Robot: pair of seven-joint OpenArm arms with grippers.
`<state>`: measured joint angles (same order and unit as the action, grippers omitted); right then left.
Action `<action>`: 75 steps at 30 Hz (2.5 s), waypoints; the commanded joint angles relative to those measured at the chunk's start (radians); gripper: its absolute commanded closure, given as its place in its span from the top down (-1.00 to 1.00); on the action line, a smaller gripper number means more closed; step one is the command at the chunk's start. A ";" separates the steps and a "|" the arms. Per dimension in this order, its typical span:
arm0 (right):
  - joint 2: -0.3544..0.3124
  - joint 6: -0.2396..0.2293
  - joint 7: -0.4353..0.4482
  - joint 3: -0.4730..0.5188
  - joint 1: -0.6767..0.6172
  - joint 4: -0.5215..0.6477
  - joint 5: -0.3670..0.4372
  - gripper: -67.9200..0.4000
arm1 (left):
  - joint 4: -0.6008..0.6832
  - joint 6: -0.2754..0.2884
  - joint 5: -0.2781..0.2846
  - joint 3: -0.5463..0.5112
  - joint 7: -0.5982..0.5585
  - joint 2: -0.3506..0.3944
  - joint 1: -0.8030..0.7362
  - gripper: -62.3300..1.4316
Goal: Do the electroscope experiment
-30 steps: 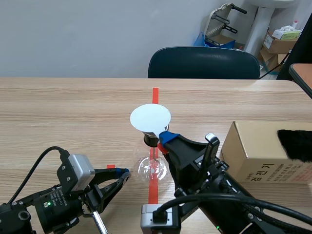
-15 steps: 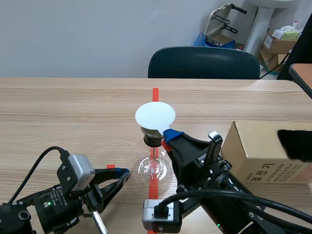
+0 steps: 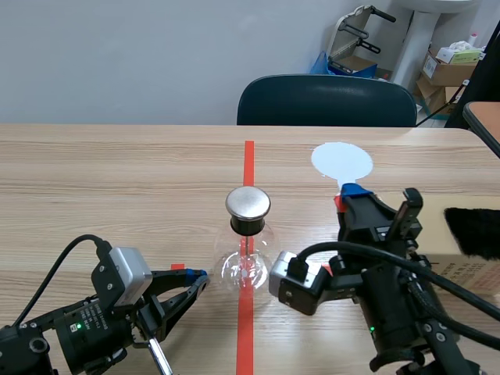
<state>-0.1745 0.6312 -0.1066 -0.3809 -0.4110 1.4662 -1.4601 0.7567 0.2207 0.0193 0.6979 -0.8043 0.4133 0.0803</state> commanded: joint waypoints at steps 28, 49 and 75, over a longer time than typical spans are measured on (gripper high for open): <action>-0.005 0.011 -0.116 0.008 0.006 0.010 -0.001 -0.94 | 0.016 0.002 -0.006 -0.005 -0.038 0.000 0.000 -0.86; -0.005 0.011 -0.112 0.007 0.006 0.010 -0.001 -0.94 | 0.016 0.002 -0.005 -0.005 -0.037 -0.003 0.000 -0.86; -0.005 0.011 -0.113 0.007 0.006 0.010 -0.001 -0.94 | 0.016 0.002 -0.005 -0.005 -0.037 -0.003 0.000 -0.86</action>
<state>-0.1745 0.6315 -0.2150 -0.3809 -0.4110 1.4662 -1.4601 0.7567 0.2207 0.0074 0.6979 -0.8234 0.4129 0.0803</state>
